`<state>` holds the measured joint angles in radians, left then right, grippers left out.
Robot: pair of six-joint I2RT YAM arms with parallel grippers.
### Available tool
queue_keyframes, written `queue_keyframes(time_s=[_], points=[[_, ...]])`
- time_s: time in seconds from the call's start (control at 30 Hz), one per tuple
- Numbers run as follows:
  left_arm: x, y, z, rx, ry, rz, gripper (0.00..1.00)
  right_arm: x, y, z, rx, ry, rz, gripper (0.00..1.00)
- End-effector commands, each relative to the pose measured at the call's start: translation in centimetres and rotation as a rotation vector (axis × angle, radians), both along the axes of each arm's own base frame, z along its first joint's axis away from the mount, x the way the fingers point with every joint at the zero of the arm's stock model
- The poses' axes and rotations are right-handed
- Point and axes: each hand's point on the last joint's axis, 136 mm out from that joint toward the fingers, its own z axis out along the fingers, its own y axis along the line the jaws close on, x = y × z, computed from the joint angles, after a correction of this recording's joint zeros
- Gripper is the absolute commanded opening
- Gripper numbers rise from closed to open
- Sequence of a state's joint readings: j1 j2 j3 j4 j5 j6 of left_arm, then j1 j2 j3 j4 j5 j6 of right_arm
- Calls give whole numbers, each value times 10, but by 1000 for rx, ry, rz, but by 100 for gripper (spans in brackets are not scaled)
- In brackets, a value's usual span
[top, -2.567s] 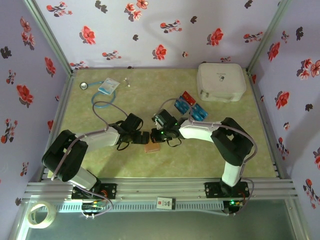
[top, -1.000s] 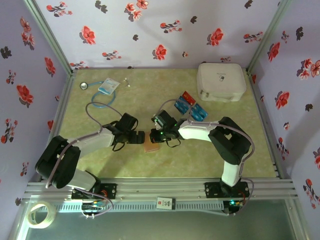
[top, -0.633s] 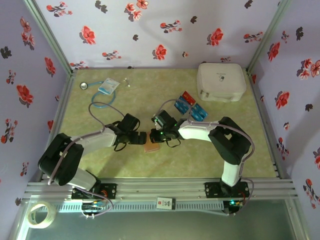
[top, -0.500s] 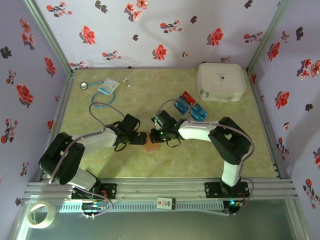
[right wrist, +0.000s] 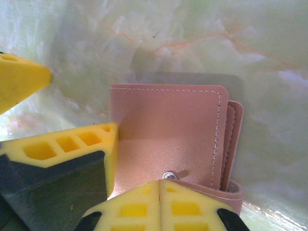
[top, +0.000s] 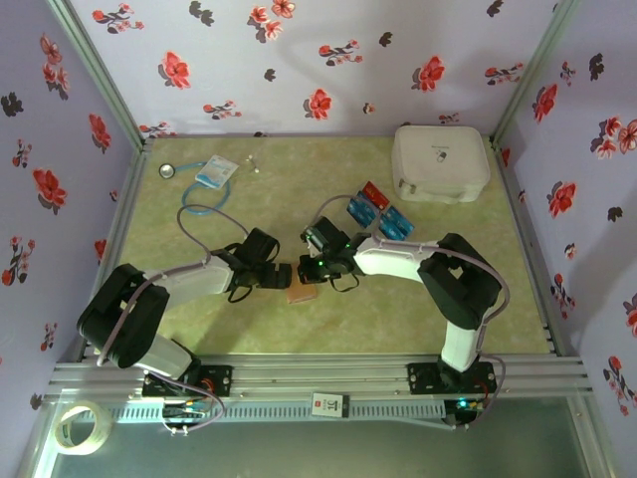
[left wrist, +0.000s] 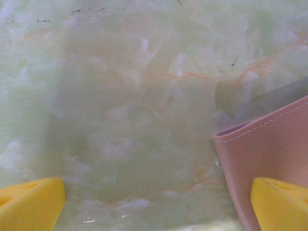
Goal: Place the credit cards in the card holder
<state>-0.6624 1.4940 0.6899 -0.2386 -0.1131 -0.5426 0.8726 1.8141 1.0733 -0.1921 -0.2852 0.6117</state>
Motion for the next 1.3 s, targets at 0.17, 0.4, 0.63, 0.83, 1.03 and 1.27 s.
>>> queue_keyframes(time_s=[0.17,0.4,0.63,0.83,1.03,1.27], points=[[-16,8,-25,31,65,-2,100,3,9,12,22,-12,4,0],[-16,7,-25,30,63,-4,100,0,15,1,27,16,12,0],[-16,8,-24,31,62,-5,100,-8,9,-14,-3,40,15,0],[-16,7,-23,27,58,-3,100,-12,-2,-29,-39,49,-1,0],[-17,8,-22,27,59,-2,100,-10,-12,-42,-77,65,-31,0],[-16,7,-21,23,55,-3,100,-6,-37,-63,-135,130,-118,0]])
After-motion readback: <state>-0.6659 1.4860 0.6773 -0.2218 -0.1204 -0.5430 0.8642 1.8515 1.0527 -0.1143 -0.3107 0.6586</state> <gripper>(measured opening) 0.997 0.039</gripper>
